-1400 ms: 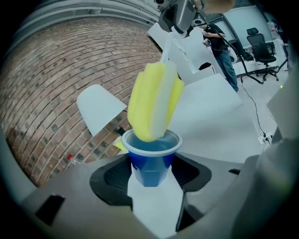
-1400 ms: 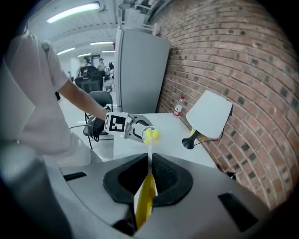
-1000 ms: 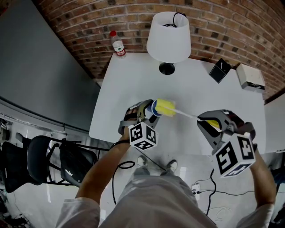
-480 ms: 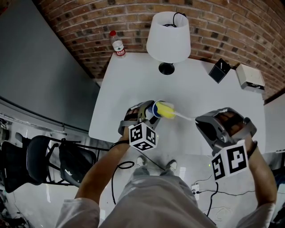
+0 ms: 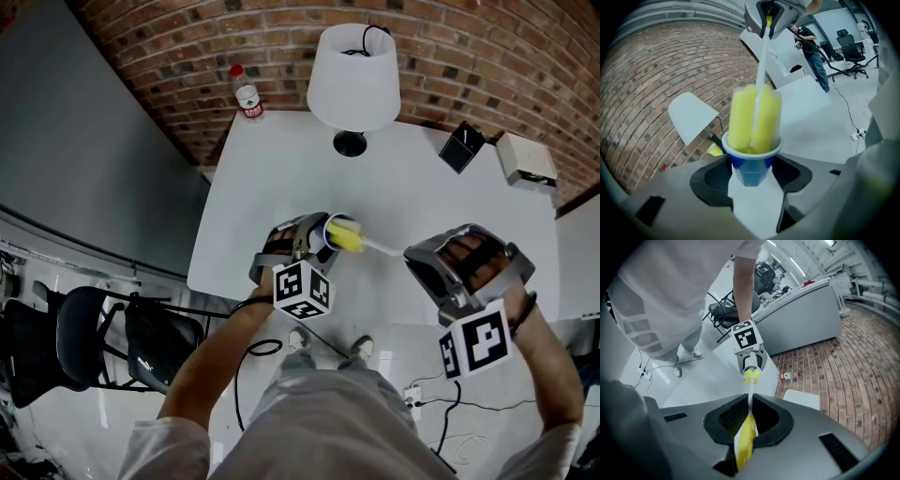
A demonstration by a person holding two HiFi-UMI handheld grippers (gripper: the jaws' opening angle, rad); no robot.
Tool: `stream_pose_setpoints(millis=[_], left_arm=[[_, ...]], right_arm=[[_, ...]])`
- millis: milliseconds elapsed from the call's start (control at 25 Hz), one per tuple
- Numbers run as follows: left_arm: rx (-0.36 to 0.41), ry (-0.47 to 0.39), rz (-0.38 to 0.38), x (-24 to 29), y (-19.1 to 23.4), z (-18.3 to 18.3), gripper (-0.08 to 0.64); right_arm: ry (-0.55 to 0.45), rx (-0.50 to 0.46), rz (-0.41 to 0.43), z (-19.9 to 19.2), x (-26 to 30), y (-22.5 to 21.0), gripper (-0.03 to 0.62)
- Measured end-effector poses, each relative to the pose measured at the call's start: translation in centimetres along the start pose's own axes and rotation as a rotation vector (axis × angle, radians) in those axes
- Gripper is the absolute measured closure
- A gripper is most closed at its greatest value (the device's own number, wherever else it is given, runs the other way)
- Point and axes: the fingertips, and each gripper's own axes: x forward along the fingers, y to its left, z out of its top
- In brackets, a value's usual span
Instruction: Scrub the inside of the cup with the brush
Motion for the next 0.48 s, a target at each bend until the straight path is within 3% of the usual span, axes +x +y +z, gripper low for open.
stream_pose_setpoints(millis=[160,480], left_arm=[[-0.014,0.01,0.008,0.1,-0.1,-0.2,0.284],[-0.008,0.027,0.027,0.2,0.4,-0.7,0.284]], right_arm=[[0.005,0.047,0.007,0.1,0.5,0.2,0.566],[-0.023,0.304,0.062,0.3,1.4,0.2,0.566]])
